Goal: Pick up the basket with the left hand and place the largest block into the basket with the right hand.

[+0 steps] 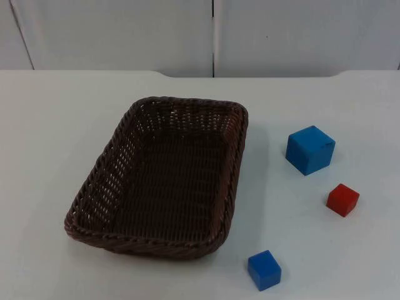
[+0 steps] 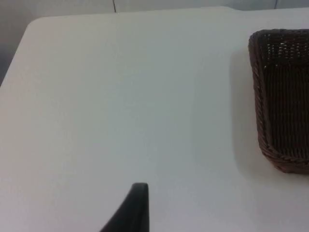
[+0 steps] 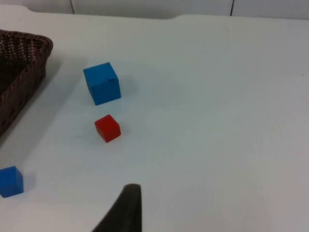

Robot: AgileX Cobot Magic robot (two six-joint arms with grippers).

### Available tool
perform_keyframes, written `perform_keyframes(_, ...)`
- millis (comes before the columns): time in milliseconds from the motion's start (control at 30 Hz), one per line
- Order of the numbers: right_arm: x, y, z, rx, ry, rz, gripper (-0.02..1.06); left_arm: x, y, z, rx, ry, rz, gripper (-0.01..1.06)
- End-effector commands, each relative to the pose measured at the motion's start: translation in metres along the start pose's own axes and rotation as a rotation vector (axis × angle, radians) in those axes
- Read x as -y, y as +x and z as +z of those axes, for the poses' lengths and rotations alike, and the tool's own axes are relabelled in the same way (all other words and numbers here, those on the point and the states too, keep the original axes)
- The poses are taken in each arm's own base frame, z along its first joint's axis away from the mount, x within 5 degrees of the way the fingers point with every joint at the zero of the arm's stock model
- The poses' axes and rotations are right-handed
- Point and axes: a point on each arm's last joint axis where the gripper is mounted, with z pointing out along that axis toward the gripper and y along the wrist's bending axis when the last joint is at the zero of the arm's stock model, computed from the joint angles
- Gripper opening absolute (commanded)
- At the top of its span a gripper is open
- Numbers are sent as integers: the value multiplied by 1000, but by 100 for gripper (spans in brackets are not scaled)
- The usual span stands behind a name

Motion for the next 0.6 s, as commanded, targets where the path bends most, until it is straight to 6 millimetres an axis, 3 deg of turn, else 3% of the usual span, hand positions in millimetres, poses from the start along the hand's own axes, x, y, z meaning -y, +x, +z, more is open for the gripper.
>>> perform_keyframes(0, 0, 0, 0, 7, 7, 6, 105, 2, -7, -5, 44, 14, -15, 105)
perform_keyframes(200, 0, 0, 0, 7, 7, 6, 105, 1, -22, -8, 66, 17, -19, 105)
perform_keyframes(567, 0, 0, 0, 7, 7, 6, 105, 7, -39, 7, -10, 100, -77, 105)
